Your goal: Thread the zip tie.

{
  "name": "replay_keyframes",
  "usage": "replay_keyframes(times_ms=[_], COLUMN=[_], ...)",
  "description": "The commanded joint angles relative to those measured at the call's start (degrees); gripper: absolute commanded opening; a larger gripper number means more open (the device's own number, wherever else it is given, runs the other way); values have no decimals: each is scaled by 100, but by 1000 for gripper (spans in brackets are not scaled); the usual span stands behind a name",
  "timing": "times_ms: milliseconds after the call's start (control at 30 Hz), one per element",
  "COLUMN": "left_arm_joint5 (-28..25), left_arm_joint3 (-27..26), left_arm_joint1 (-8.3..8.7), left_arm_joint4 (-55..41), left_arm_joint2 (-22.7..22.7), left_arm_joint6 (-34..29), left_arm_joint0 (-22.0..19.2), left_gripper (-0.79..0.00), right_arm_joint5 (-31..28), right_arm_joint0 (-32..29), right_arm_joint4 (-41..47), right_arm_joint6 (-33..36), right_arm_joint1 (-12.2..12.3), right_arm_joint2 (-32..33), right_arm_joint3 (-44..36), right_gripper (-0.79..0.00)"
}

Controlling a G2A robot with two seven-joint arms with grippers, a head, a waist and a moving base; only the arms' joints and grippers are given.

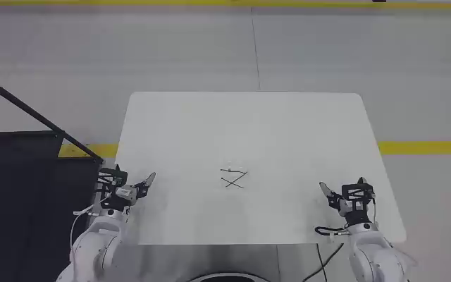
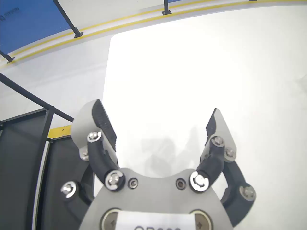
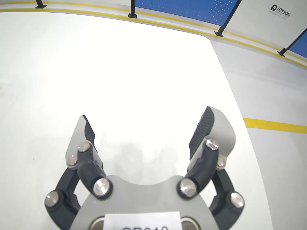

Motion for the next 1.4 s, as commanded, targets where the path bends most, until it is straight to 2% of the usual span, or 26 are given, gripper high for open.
replay_keyframes(times_ms=[0, 1033, 1100, 1200, 1367], left_arm_joint5=[0, 0, -90, -543, -1233], left_arm_joint3=[0, 0, 7, 0, -62], left_arm_joint1=[0, 0, -1, 1, 23], left_arm_joint4=[0, 0, -26, -372, -1070], left_arm_joint2=[0, 0, 3, -14, -163], left_arm_joint6=[0, 0, 22, -6, -533], left_arm_joint0=[0, 0, -6, 24, -85], left_gripper=[0, 0, 0, 0, 0], right_arm_joint5=[0, 0, 0, 0, 0], right_arm_joint0=[0, 0, 0, 0, 0], right_arm_joint4=[0, 0, 0, 0, 0], right_arm_joint6=[0, 0, 0, 0, 0], right_arm_joint1=[0, 0, 0, 0, 0], right_arm_joint2=[0, 0, 0, 0, 0], right_arm_joint3=[0, 0, 0, 0, 0], right_gripper=[0, -1, 0, 0, 0])
